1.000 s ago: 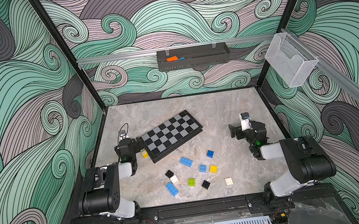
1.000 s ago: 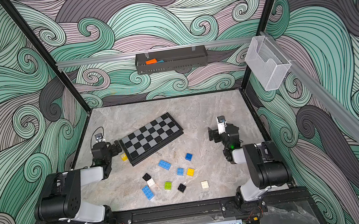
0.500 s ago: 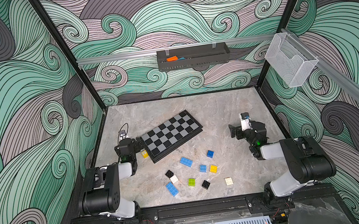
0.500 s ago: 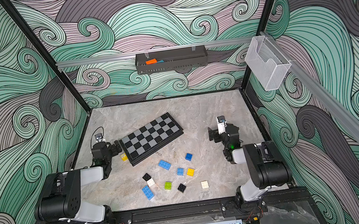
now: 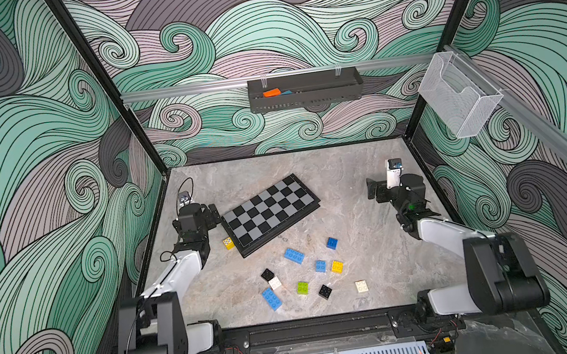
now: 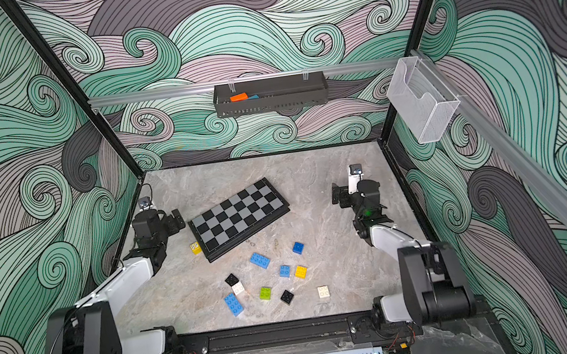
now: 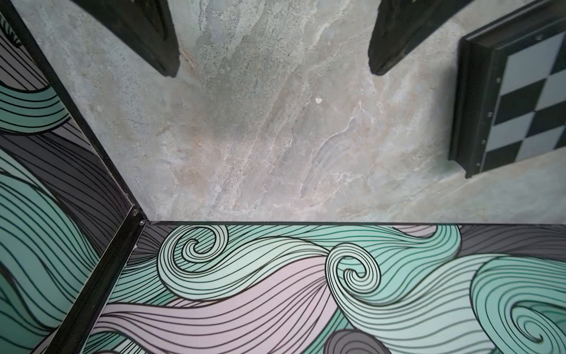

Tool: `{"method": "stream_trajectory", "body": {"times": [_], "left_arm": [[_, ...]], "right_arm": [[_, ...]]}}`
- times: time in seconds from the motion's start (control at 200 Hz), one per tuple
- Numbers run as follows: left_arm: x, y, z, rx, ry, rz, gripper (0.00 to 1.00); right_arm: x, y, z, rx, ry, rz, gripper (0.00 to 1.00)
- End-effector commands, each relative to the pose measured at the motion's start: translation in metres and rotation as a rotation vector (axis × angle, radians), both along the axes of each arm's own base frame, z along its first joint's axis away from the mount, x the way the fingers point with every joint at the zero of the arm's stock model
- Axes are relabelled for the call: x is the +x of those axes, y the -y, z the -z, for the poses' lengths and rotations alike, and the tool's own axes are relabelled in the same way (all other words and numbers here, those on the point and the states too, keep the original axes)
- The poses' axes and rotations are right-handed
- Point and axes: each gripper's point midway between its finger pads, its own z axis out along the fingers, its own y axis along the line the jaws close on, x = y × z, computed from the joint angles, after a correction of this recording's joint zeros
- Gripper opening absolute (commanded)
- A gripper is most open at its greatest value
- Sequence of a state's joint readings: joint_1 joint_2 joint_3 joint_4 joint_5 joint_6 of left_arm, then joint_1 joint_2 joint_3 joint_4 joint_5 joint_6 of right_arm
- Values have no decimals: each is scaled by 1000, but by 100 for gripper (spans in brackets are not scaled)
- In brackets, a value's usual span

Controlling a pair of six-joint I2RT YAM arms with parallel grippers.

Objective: Assemble a giraffe with lego
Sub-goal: Pick up the lego brick from the center of the board.

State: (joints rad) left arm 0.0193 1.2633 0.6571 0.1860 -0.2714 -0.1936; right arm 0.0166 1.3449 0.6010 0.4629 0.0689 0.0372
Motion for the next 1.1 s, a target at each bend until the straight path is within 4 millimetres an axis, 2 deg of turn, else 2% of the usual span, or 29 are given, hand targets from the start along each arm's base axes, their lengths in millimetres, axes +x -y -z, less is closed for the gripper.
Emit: {"method": "stream_trajectory", "body": {"times": [0.0, 0.13, 0.26, 0.335, 0.43, 0.505, 0.57, 0.675, 0.801, 0.851, 0.991, 1.096], "left_arm": [[-31, 7, 3, -136, -163, -44, 99], [-58, 21, -15, -223, -270, -68, 99], [-79, 63, -25, -299, -360, 81, 99], [-96, 94, -24, -319, -434, 178, 99], [-119, 128, -21, -347, -491, 275, 99], [-137, 147, -17, -406, -525, 324, 99], [-152, 157, -14, -439, -561, 348, 99], [-171, 164, -10, -444, -625, 379, 99], [-181, 173, -7, -484, -682, 397, 98], [-181, 180, -4, -508, -693, 408, 98], [-185, 202, 22, -635, -744, 410, 98], [-185, 208, 23, -664, -717, 414, 97]], "right_arm": [[-25, -15, 9, 58, -163, -22, 99], [-63, -51, -7, 97, -304, -117, 99], [-121, -86, -30, 80, -430, -202, 99], [-157, -91, -38, 76, -514, -208, 99], [-200, -99, -40, 151, -631, -245, 99], [-231, -102, -38, 189, -711, -257, 99], [-249, -102, -37, 178, -745, -260, 99], [-264, -118, -36, 86, -781, -372, 99], [-270, -141, -24, -144, -824, -517, 99], [-268, -148, -19, -192, -845, -537, 99], [-260, -178, 6, -185, -853, -619, 99], [-256, -193, 19, -259, -911, -679, 99]]}}
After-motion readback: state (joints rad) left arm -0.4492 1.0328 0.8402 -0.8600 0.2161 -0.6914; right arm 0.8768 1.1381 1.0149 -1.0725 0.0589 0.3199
